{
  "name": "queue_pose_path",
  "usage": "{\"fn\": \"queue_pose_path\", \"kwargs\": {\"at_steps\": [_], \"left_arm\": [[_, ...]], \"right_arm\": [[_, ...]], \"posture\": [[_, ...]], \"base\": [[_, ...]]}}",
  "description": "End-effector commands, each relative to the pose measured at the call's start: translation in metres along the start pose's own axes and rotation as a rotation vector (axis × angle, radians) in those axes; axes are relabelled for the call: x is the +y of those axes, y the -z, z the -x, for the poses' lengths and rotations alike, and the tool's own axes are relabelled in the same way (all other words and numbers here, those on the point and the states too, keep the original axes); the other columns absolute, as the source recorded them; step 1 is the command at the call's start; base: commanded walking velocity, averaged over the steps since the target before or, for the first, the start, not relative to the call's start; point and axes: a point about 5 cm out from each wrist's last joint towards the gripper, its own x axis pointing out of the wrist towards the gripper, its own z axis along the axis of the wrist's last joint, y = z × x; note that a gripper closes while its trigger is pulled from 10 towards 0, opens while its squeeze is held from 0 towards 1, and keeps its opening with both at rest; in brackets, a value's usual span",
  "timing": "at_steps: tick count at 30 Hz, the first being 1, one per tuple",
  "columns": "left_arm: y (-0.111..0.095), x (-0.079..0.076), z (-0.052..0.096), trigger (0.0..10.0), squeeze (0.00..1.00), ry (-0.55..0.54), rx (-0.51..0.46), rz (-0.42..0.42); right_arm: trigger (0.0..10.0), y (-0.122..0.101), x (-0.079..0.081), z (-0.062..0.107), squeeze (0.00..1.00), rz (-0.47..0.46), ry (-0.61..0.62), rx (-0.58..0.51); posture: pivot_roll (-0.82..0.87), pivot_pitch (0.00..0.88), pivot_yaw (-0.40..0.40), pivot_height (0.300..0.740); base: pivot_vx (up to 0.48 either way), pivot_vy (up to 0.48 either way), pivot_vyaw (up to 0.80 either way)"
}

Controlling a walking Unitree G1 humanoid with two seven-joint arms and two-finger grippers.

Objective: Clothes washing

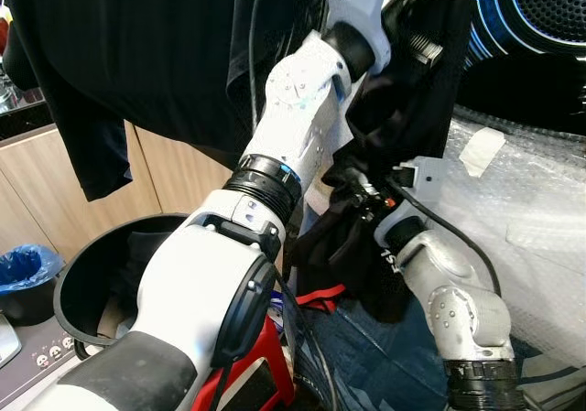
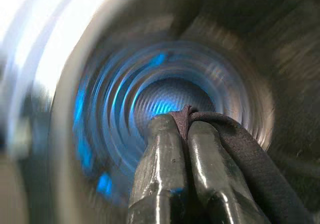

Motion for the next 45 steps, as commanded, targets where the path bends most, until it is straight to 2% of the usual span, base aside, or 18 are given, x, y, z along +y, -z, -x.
{"fn": "queue_pose_path", "kwargs": {"at_steps": [1,3,7,9,10,11,17,19,22,27,28,32,34,37,39,41,43,45], "left_arm": [[0.006,0.005,0.002,10.0,1.00,-0.048,0.056,0.013],[0.017,0.006,0.007,10.0,1.00,-0.054,0.096,0.051],[0.037,0.002,0.015,10.0,1.00,-0.069,0.183,0.042],[0.014,-0.010,0.016,10.0,1.00,-0.025,0.068,0.014],[-0.006,-0.023,0.023,10.0,1.00,0.006,0.001,-0.008],[-0.008,-0.025,0.024,10.0,1.00,0.009,0.000,-0.013],[0.012,-0.031,0.032,10.0,1.00,0.036,0.070,-0.010],[0.012,-0.035,0.041,10.0,1.00,0.032,0.091,-0.001],[0.011,-0.038,0.048,10.0,1.00,0.031,0.116,0.004],[0.019,-0.039,0.064,10.0,1.00,0.012,0.165,-0.043],[0.021,-0.038,0.067,10.0,0.00,0.005,0.175,-0.045],[0.022,-0.037,0.074,10.0,0.00,-0.009,0.182,-0.061],[0.025,-0.037,0.089,10.0,0.00,-0.009,0.212,-0.082],[0.028,-0.040,0.100,10.0,0.00,0.006,0.230,-0.109],[0.034,-0.039,0.112,10.0,0.00,0.016,0.255,-0.115],[0.035,-0.039,0.114,10.0,0.00,0.016,0.260,-0.117],[0.043,-0.039,0.131,10.0,0.00,0.051,0.302,-0.144],[0.046,-0.038,0.139,10.0,0.00,0.064,0.328,-0.155]], "right_arm": [[0.0,-0.013,-0.003,-0.003,0.00,0.016,0.002,-0.051],[0.0,-0.015,-0.009,-0.002,0.00,0.022,0.014,-0.054],[0.0,-0.015,-0.014,-0.003,0.00,0.035,0.016,-0.054],[0.0,-0.015,-0.019,-0.004,0.00,0.035,0.026,-0.053],[0.0,-0.015,-0.024,-0.005,0.00,0.038,0.029,-0.057],[0.0,-0.016,-0.026,-0.005,0.00,0.038,0.028,-0.059],[0.0,-0.029,-0.046,0.001,0.00,0.085,0.006,-0.109],[0.0,-0.035,-0.053,0.005,0.00,0.115,-0.021,-0.126],[0.0,-0.037,-0.056,0.007,0.00,0.127,-0.033,-0.133],[0.0,-0.046,-0.065,0.015,0.00,0.157,-0.078,-0.152],[0.0,-0.047,-0.066,0.015,0.00,0.158,-0.085,-0.155],[0.0,-0.050,-0.067,0.017,0.00,0.170,-0.107,-0.157],[0.0,-0.053,-0.069,0.020,0.00,0.185,-0.143,-0.157],[0.0,-0.057,-0.070,0.023,0.00,0.201,-0.183,-0.158],[0.0,-0.065,-0.066,0.028,0.00,0.227,-0.276,-0.161],[0.0,-0.066,-0.066,0.029,0.00,0.230,-0.289,-0.162],[0.0,-0.075,-0.063,0.041,0.00,0.256,-0.431,-0.135],[0.0,-0.078,-0.061,0.045,0.00,0.280,-0.481,-0.108]], "posture": [[0.03,0.000,-0.017,0.740],[0.03,0.000,-0.018,0.740],[0.04,0.000,-0.019,0.740],[0.04,0.000,-0.022,0.740],[0.05,0.000,-0.022,0.740],[0.05,0.000,-0.022,0.740],[0.05,0.000,-0.019,0.740],[0.05,0.000,-0.017,0.740],[0.05,0.000,-0.017,0.740],[0.04,0.000,-0.008,0.740],[0.04,0.000,-0.008,0.740],[0.04,0.000,-0.008,0.740],[0.04,0.000,-0.009,0.740],[0.04,0.000,-0.010,0.740],[0.04,0.000,-0.011,0.740],[0.04,0.000,-0.011,0.740],[0.04,0.000,-0.014,0.740],[0.05,0.000,-0.015,0.740]], "base": [[0.000,0.000,0.00],[0.000,0.000,0.00],[0.000,0.000,0.00],[0.000,0.000,0.00],[0.000,0.000,0.00],[0.000,0.000,0.00],[0.000,0.000,0.00],[0.000,0.000,0.00],[0.000,0.000,0.00],[0.000,0.000,0.00],[0.000,0.000,0.00],[0.000,0.000,0.00],[0.000,0.000,0.00],[0.000,0.000,0.00],[0.000,0.000,0.00],[0.000,0.000,0.00],[0.000,0.000,0.00],[0.000,0.000,0.00]]}}
